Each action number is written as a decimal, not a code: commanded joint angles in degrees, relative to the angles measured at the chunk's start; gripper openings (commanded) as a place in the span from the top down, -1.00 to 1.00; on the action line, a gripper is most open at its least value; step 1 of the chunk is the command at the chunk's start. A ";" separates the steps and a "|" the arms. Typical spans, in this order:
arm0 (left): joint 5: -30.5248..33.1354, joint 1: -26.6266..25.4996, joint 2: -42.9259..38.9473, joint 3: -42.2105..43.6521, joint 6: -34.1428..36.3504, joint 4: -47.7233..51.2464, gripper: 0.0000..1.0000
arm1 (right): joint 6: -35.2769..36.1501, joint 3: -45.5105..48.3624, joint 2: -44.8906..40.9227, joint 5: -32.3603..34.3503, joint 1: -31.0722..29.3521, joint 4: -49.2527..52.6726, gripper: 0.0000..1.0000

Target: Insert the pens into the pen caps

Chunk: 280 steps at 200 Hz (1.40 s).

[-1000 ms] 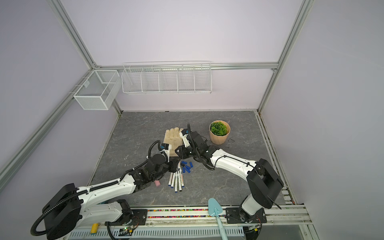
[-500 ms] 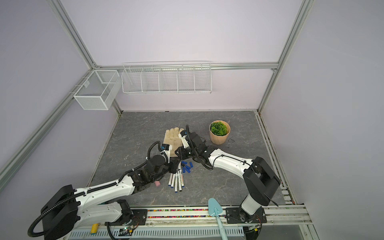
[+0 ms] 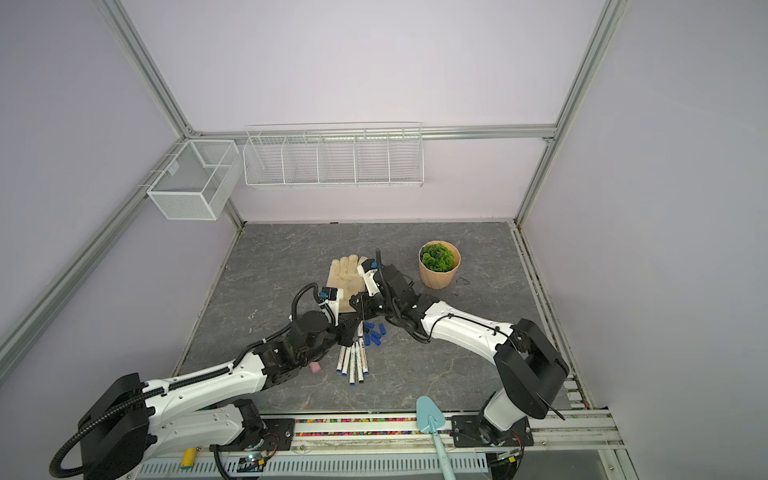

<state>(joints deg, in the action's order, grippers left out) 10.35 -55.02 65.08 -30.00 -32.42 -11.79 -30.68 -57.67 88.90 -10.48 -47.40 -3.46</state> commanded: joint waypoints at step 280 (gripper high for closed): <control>-5.23 0.26 2.27 -1.84 3.73 -0.78 0.95 | -2.78 3.50 -5.36 -0.77 1.73 -4.57 0.86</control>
<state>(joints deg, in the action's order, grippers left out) 3.70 -55.22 67.88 -30.89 -28.67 -12.25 -33.76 -53.67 84.07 -12.01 -45.63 -8.97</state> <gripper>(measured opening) 0.086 0.152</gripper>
